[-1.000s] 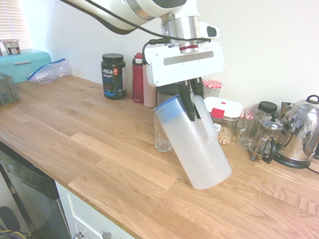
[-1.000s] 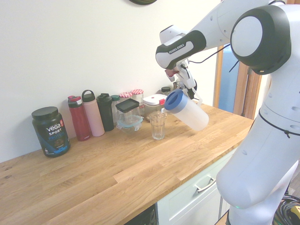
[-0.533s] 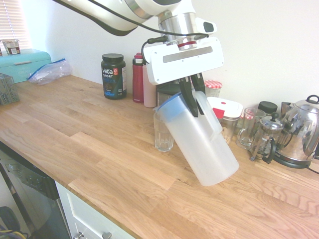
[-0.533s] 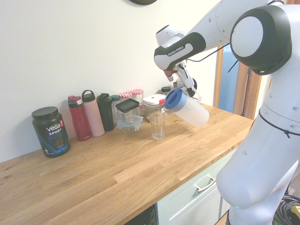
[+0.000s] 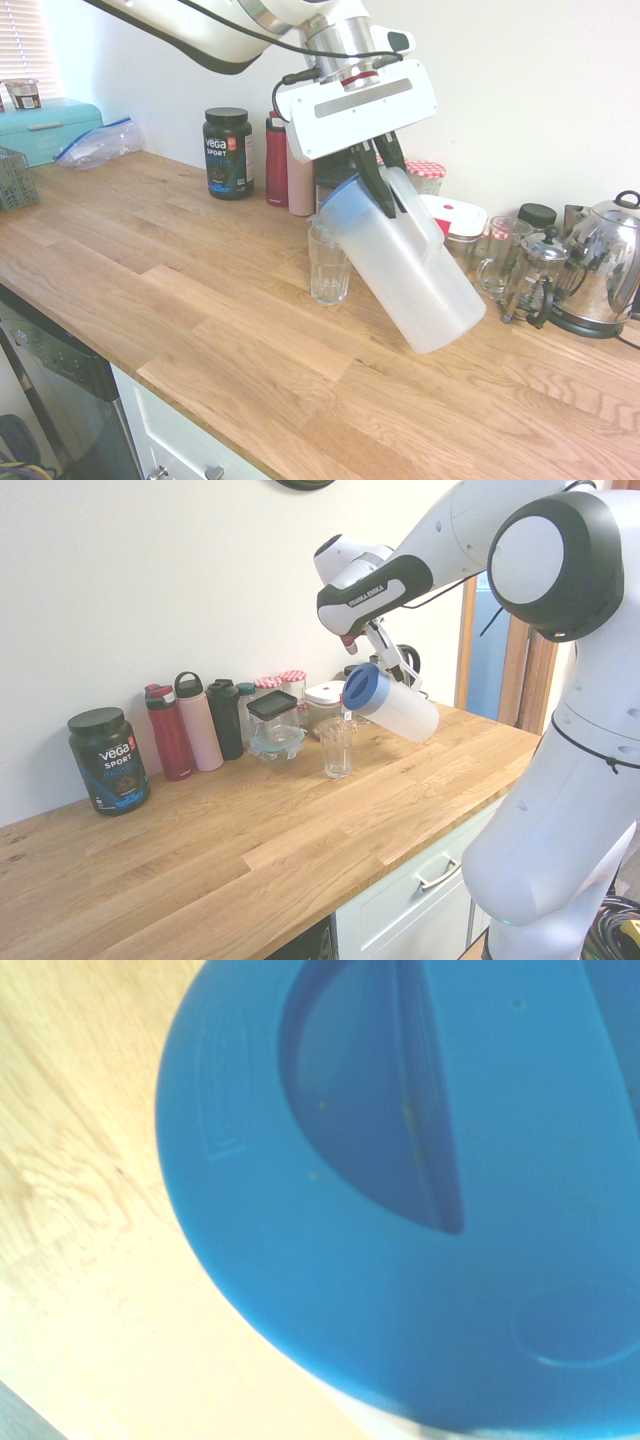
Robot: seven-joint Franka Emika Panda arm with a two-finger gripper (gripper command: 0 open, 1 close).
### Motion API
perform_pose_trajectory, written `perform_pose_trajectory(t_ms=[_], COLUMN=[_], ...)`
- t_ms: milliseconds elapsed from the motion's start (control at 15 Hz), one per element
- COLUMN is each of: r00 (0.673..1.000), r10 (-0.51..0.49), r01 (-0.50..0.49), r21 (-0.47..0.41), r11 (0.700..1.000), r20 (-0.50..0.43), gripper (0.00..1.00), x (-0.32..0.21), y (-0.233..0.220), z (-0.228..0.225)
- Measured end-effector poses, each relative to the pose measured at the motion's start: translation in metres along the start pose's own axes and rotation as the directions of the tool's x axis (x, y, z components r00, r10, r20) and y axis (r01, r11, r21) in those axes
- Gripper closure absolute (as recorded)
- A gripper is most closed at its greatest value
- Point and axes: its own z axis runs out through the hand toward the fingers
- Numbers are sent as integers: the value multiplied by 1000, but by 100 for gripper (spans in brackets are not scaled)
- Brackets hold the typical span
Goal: Pour me some water
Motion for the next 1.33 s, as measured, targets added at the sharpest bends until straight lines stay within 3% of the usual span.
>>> perform_pose_trajectory(t_ms=[333, 1133, 1333], r00=[1000, 1000, 999], r10=[-10, -18, 42], r01=[11, 21, -43], r21=[-69, -136, -29], r11=[998, 991, 999], r20=[24, 22, -22], gripper=[100, 100, 100], x=[3, 9, -4], y=[-2, -15, -7], z=[4, -3, -20])
